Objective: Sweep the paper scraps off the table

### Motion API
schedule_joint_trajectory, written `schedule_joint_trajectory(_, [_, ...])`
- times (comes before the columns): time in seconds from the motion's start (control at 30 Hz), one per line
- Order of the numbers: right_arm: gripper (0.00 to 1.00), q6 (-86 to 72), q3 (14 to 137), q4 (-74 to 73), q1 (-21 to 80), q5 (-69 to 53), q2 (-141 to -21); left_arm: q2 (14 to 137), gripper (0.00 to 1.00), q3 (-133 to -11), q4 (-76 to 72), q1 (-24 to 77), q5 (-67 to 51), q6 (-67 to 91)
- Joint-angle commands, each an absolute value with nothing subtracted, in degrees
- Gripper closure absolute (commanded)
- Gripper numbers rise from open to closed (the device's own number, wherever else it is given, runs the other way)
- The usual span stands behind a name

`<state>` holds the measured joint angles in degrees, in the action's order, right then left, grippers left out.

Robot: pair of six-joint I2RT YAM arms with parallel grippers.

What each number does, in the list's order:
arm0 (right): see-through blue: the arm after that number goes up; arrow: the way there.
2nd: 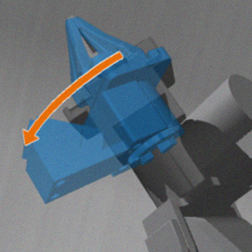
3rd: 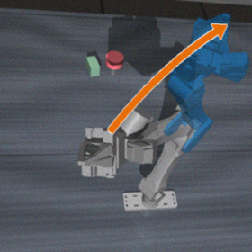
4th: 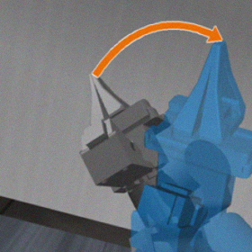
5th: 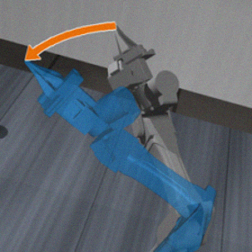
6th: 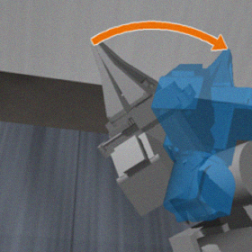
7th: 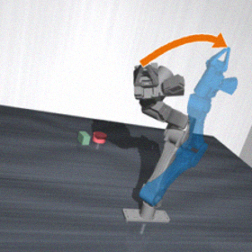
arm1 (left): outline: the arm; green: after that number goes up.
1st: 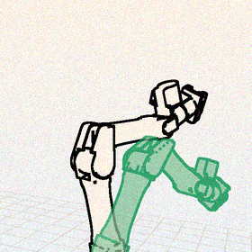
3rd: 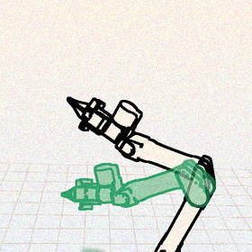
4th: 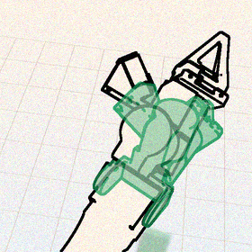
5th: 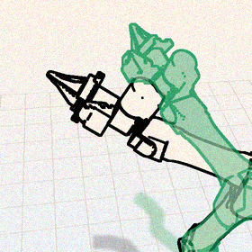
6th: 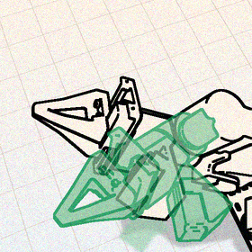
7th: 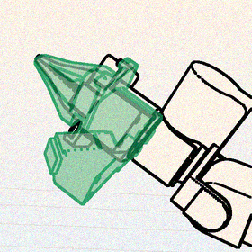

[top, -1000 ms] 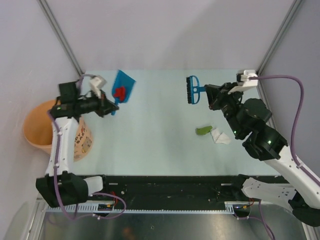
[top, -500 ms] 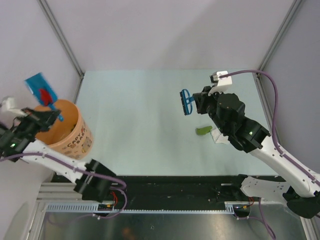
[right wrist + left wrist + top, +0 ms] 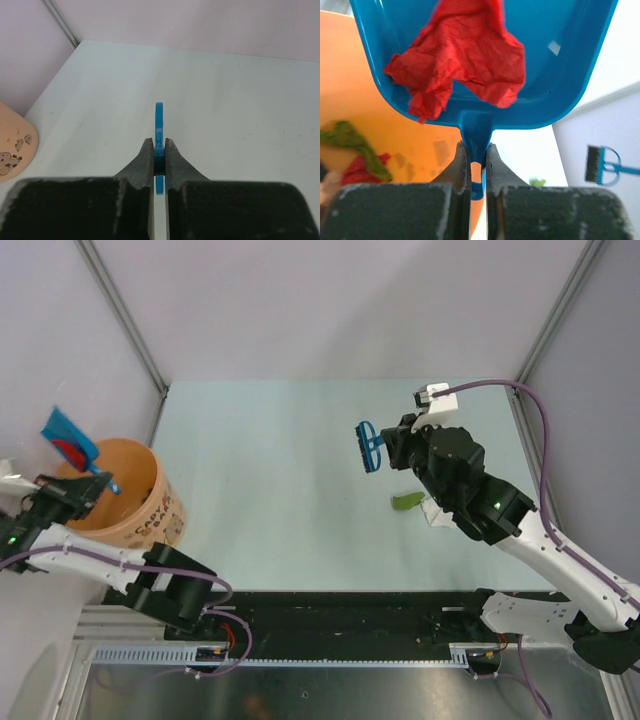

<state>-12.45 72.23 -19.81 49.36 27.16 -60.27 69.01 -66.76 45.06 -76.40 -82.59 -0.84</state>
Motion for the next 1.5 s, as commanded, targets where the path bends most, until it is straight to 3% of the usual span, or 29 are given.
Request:
schedule_joint_trajectory(0.0, [1.00, -13.1, 73.3, -17.2, 50.0, 27.4, -60.6, 64.3, 1.00, -64.3, 44.9, -66.5, -86.2, 1.5])
schedule_joint_trajectory(0.13, [1.00, -12.8, 73.2, -17.8, 50.3, 28.0, -60.2, 62.3, 1.00, -62.5, 45.0, -59.0, -86.5, 2.9])
schedule_joint_trajectory(0.3, [1.00, -12.4, 73.2, -20.0, 50.4, 30.1, -59.0, 62.9, 1.00, -62.1, 45.2, -62.7, -82.4, 4.7])
schedule_joint_trajectory(0.5, [1.00, -12.1, 73.2, -21.1, 50.4, 31.3, -58.1, 67.5, 1.00, -58.6, 45.3, -68.6, -84.4, 8.6])
schedule_joint_trajectory(0.63, [1.00, -12.3, 73.3, -21.0, 50.5, 31.2, -58.0, 64.1, 1.00, -58.1, 45.1, -69.6, -89.5, 11.6])
schedule_joint_trajectory(0.77, [1.00, -12.7, 73.3, -21.1, 50.8, 31.4, -57.7, 65.3, 1.00, -62.8, 45.4, -68.0, -81.2, 11.2])
schedule_joint_trajectory(1.0, [1.00, -12.7, 73.3, -21.0, 51.9, 32.7, -56.5, 68.6, 1.00, -57.7, 45.2, -66.7, -95.1, 17.7])
schedule_joint_trajectory(1.27, [1.00, -12.4, 73.3, -21.2, 53.0, 34.0, -55.8, 60.1, 1.00, -68.9, 45.1, -67.2, -98.7, 17.9])
schedule_joint_trajectory(1.47, [1.00, -12.3, 73.2, -23.1, 53.4, 35.9, -55.5, 62.7, 1.00, -66.5, 45.1, -66.7, -85.7, 9.2])
